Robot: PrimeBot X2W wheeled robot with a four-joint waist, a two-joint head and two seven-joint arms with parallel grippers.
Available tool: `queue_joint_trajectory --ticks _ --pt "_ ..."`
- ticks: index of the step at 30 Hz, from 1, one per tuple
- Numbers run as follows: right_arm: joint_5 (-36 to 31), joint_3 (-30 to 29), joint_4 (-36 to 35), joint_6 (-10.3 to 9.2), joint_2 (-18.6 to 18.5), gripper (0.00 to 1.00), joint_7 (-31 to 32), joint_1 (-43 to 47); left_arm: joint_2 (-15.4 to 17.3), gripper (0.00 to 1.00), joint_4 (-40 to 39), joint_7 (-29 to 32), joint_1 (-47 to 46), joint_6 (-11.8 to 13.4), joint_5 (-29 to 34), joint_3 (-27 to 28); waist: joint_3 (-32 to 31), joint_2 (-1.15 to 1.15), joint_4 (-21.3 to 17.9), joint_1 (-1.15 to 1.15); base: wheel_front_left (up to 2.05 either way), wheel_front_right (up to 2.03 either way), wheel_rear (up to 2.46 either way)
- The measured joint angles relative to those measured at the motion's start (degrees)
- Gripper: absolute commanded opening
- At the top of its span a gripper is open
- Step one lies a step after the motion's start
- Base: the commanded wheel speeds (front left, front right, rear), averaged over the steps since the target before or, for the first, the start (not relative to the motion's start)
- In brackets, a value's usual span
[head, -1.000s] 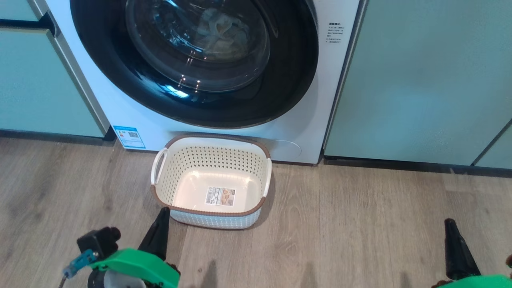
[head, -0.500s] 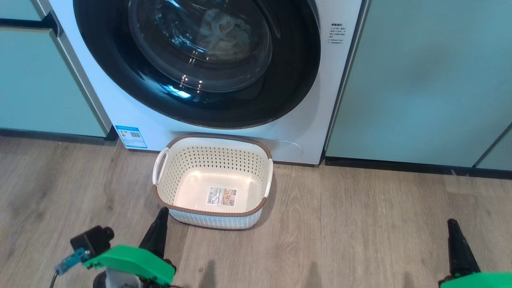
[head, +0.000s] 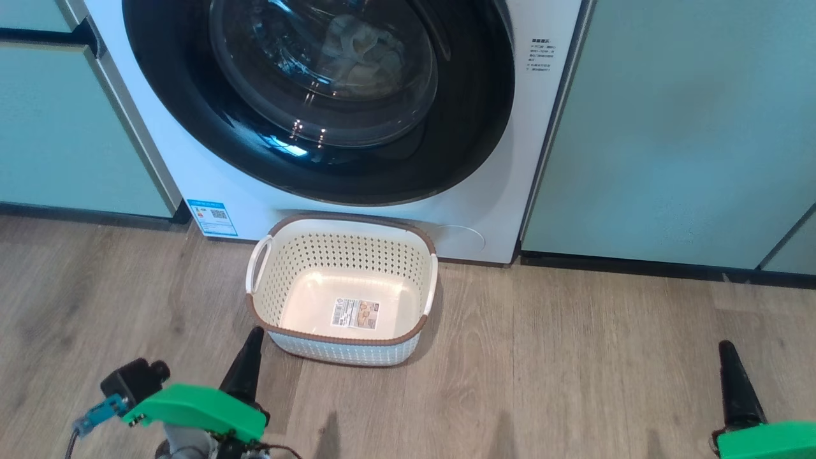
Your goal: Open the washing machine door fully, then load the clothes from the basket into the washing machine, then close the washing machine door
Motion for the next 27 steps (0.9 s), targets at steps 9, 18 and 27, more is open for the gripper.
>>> queue_joint_trajectory --ticks 9,18,27 --pt "5.7 -0.6 1.1 0.0 -0.2 0.0 1.3 -1.0 -0.1 0.0 0.8 1.4 -0.6 -0.5 -5.6 0.5 -0.1 0.0 0.2 0.0 0.0 0.0 0.0" --pt "11.5 -1.0 2.4 0.0 -0.2 0.0 2.3 -2.0 -0.4 0.0 1.6 2.6 -1.8 -1.0 -11.1 1.0 -0.2 0.0 0.5 0.0 0.0 0.0 0.0" --pt "17.0 -1.5 3.3 0.0 -0.3 0.0 3.8 -3.1 -0.7 0.0 2.5 3.8 -2.2 -1.5 -16.6 2.1 -0.3 0.0 0.7 0.0 0.0 0.0 0.0"
